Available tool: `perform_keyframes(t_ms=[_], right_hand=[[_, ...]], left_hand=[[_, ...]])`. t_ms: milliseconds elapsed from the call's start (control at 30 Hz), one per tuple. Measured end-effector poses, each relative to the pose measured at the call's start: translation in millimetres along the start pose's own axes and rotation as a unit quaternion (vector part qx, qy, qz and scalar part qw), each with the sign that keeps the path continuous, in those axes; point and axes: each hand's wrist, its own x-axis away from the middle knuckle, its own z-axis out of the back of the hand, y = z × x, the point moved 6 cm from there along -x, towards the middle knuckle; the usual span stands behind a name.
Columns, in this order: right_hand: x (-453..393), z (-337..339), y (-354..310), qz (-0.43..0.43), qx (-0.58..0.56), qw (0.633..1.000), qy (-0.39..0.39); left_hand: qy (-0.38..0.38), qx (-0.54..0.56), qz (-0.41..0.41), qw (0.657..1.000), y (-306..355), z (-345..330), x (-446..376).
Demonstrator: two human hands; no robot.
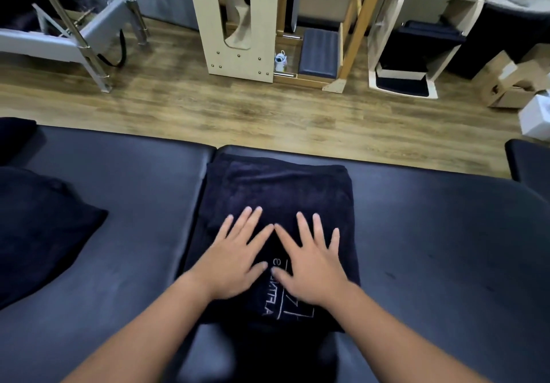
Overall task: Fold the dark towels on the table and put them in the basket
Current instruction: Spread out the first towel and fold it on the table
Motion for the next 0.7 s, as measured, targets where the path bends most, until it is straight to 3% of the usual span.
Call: perform_keyframes(t_ms=[233,333,400,567,700], right_hand=[[81.2,-41.2,38.0,0.016,-0.001,0.998,0.057],[104.8,-40.0,43.4,0.069,0.017,0.989,0.126],[117.1,-41.6,47.2,0.079,0.040,0.988,0.127],[117.0,-50.1,58.1,0.056,0.063,0.996,0.037],[114.1,-43.2,42.1,0.060,0.130,0.988,0.063]], left_hand=[[0.072,-0.062,0.049,0.994,-0.3,-42.6,75.6],[0.106,-0.075,-0.030,0.991,11.1,-45.4,91.1],[0.115,-0.061,-0.062,0.990,14.2,-39.3,103.1],[0.052,-0.098,-0.031,0.993,9.3,-25.3,99.2],[0.017,-0.134,-0.034,0.990,9.7,-23.1,83.4]])
